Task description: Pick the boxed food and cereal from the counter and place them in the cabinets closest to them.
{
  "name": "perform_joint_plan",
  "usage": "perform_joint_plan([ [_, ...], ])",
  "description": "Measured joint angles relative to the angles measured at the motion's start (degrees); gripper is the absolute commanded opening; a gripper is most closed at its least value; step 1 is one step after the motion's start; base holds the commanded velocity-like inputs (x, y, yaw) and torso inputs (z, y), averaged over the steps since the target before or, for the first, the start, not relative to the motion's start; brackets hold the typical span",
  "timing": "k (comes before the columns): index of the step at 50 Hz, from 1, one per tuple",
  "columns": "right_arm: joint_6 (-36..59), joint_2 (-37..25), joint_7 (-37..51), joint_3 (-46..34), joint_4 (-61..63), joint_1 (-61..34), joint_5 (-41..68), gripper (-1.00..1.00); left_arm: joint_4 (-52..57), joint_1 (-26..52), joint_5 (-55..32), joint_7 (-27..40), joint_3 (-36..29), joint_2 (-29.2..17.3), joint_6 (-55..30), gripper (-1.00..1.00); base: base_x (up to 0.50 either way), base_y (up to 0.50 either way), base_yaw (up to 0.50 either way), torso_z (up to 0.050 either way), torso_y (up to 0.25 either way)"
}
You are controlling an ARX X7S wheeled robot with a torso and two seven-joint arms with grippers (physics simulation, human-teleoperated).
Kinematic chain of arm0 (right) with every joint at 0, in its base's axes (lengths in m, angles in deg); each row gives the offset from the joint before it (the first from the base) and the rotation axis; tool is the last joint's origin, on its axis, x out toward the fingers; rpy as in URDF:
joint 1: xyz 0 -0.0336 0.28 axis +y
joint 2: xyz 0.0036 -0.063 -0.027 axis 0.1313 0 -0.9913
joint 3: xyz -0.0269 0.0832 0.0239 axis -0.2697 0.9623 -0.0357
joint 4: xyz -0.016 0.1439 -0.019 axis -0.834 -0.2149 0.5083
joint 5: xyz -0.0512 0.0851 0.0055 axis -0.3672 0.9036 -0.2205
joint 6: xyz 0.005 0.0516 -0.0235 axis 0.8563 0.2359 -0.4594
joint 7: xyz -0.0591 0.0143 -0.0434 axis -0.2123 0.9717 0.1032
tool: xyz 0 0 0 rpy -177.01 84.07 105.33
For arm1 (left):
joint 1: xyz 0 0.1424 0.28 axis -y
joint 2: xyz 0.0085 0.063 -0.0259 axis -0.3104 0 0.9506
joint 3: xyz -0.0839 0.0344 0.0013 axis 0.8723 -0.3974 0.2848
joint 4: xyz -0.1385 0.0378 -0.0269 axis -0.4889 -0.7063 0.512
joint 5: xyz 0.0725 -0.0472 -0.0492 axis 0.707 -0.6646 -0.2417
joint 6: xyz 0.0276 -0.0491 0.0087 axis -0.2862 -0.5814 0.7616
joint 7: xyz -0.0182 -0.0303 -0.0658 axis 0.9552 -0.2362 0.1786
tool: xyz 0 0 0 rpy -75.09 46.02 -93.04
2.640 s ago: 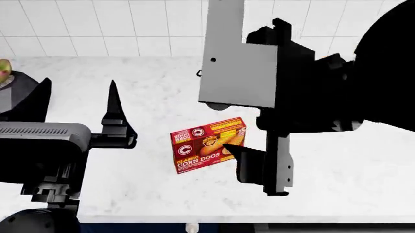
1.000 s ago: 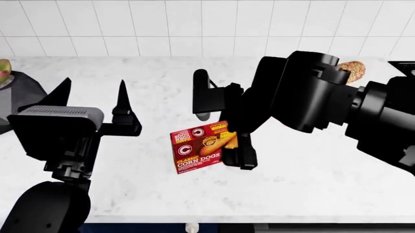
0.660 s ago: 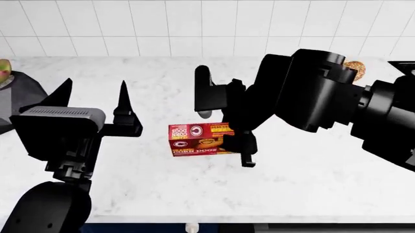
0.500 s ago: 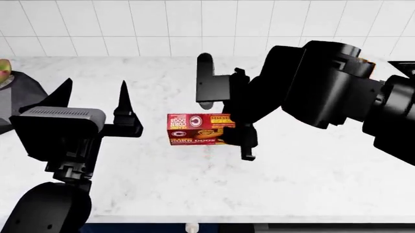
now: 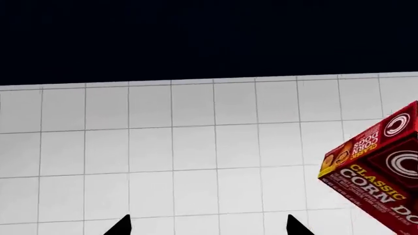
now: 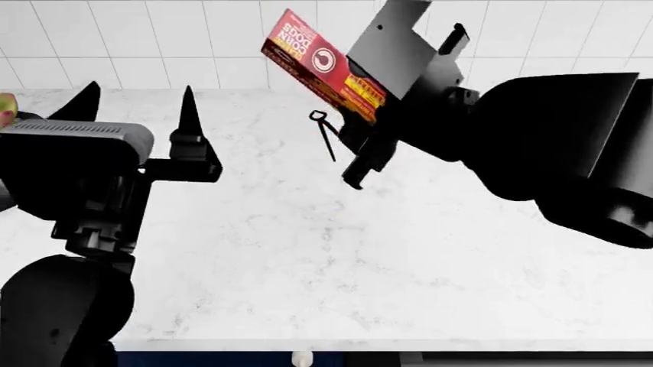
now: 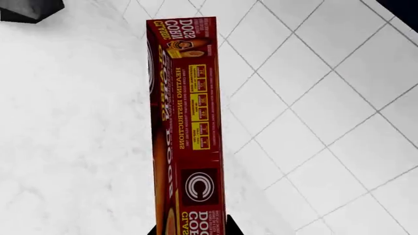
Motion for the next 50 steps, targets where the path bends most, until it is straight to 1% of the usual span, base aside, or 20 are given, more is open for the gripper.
perform_joint_plan([
  [3,0.1,-1.7,8.9,3.2,4.0,2.3,3.5,-1.0,-2.4,5.8,-1.0,0.1,-0.6,0.5,-3.3,1.0,0.0,0.0,0.0,0.0,0.0],
  [6,-0.4,-3.5,17.0,6.3,7.8,4.6,6.7,-1.0,-7.5,12.3,-0.9,0.0,-1.7,1.3,-4.4,1.0,0.0,0.0,0.0,0.0,0.0],
  [13,-4.0,-7.7,32.3,12.6,15.5,10.1,11.6,-1.0,-25.7,26.8,1.2,-1.6,-4.9,4.1,-0.5,1.0,0.0,0.0,0.0,0.0,0.0],
  [17,-6.8,-9.7,38.3,15.5,19.0,13.0,13.0,-1.0,-40.7,34.8,2.2,-3.4,-6.3,6.4,4.3,1.0,0.0,0.0,0.0,0.0,0.0],
  [22,-10.4,-11.6,43.3,18.5,22.3,16.2,13.6,-1.0,-65.5,45.2,3.6,-6.4,-7.3,9.2,14.0,1.0,0.0,0.0,0.0,0.0,0.0],
  [26,-12.9,-12.7,46.1,20.0,24.3,18.5,13.0,-1.0,-80.7,50.7,4.7,-8.1,-6.4,10.7,19.5,1.0,0.0,0.0,0.0,0.0,0.0],
  [31,-16.2,-12.9,47.9,21.1,25.3,21.6,10.7,-1.0,-92.8,53.8,7.5,-9.7,-4.1,12.0,23.4,1.0,0.0,0.0,0.0,0.0,0.0],
  [36,-18.6,-12.4,48.4,21.4,25.2,23.8,8.4,-1.0,-100.3,54.7,10.7,-11.6,-1.9,12.8,25.9,1.0,0.0,0.0,0.0,0.0,0.0],
  [40,-19.6,-11.9,48.6,21.6,25.1,24.4,7.4,-1.0,-104.0,54.5,13.0,-13.3,-0.5,13.2,28.1,1.0,0.0,0.0,0.0,0.0,0.0],
  [50,-19.7,-11.6,49.0,22.1,24.9,24.2,7.4,-1.0,-108.9,52.4,15.9,-18.7,2.5,14.1,32.7,1.0,0.26,0.48,0.0,0.0,0.001],
])
